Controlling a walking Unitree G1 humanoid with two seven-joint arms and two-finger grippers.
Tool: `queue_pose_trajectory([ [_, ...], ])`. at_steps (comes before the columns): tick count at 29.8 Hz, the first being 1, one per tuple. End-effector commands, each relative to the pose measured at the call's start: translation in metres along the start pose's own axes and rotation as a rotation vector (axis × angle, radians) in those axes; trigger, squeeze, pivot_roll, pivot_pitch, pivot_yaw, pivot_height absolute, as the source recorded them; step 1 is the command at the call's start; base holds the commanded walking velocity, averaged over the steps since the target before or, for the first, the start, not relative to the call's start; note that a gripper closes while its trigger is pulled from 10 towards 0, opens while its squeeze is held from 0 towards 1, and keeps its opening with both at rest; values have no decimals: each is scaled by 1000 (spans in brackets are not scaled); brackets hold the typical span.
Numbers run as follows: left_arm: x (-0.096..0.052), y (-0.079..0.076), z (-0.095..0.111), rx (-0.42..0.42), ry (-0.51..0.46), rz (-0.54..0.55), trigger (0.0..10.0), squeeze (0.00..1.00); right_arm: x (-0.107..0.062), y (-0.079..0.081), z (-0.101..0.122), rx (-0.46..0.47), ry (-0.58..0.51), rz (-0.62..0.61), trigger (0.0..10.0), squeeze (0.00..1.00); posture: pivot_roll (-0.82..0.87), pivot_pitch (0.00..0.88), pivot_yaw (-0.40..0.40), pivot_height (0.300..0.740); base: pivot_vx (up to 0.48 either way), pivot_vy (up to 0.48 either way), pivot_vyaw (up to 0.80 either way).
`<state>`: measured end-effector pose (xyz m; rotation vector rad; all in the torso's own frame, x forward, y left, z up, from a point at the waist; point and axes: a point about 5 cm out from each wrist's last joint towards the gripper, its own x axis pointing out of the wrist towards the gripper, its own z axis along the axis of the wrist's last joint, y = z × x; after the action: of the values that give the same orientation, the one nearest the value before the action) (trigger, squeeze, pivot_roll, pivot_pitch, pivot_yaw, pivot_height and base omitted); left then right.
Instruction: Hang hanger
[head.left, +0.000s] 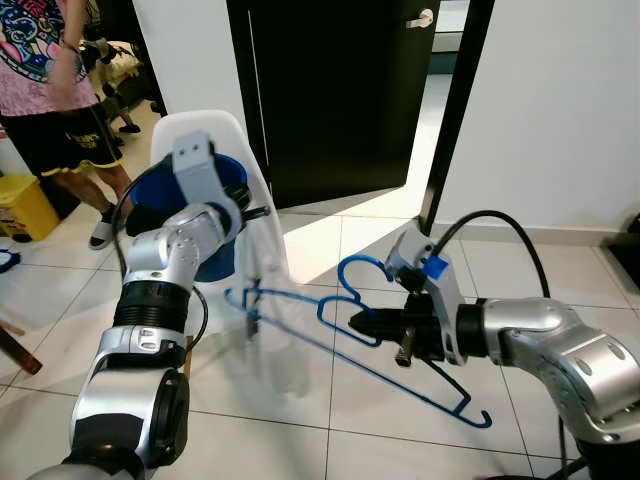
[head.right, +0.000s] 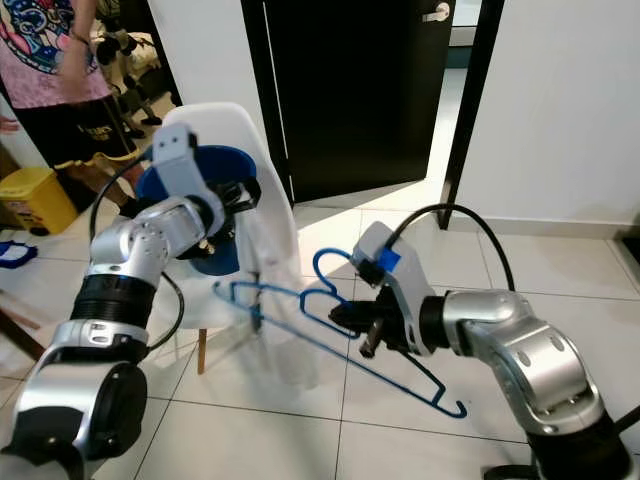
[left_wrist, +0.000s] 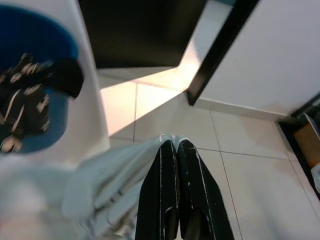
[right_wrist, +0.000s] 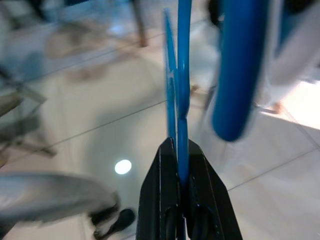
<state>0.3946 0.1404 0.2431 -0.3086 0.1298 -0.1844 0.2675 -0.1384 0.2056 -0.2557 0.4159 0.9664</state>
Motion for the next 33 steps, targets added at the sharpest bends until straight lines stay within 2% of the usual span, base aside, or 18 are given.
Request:
queue_pose_trajectory([
  [1,-3,-3,10,60,-46,-31,10000,0,1,-3,0,17,11,-34,10000,0,-120,0,48,740,0,0,0],
  [2,-4,-7,11,96,-49,-57,10000,0,3,-2,0,15,16,-34,10000,0,-120,0,48,740,0,0,0],
  [6,-5,-11,13,135,-59,-69,10000,0,4,-2,0,13,21,-38,10000,0,-118,0,44,740,0,0,0],
  [8,-7,-18,17,200,-89,-115,10000,0,5,-3,-1,10,32,-50,10000,0,-118,0,45,740,0,0,0],
  [9,-7,-18,17,200,-89,-115,10000,0,5,-3,-1,10,32,-50,10000,0,-118,0,45,740,0,0,0],
  [12,-10,-25,22,280,-120,-174,10000,0,1,-7,-1,12,44,-76,10000,0,-118,0,45,740,0,0,0],
  [14,-11,-25,23,296,-124,-186,10000,0,1,-8,-1,13,46,-82,10000,0,-118,0,45,740,0,0,0],
  [16,-15,-28,24,393,-141,-232,10000,0,-14,-13,-6,-20,80,-67,10000,0,-118,0,45,740,0,0,0],
  [19,-16,-29,24,429,-148,-250,10000,0,-21,-14,-7,-32,94,-61,10000,0,-118,0,45,740,0,0,0],
  [20,-19,-31,25,494,-164,-292,10000,0,-37,-19,-12,-67,136,-47,10000,0,-119,0,45,740,0,0,0],
  [21,-21,-33,26,513,-168,-310,10000,0,-43,-20,-14,-85,154,-40,10000,0,-119,0,45,740,0,0,0],
  [27,-24,-35,29,555,-186,-328,10000,0,-62,-24,-12,-115,157,-33,10000,0,-117,0,46,740,0,0,0],
  [33,-27,-39,31,553,-200,-347,10000,0,-63,-28,-4,-129,119,-53,10000,0,-117,0,49,740,0,0,0],
])
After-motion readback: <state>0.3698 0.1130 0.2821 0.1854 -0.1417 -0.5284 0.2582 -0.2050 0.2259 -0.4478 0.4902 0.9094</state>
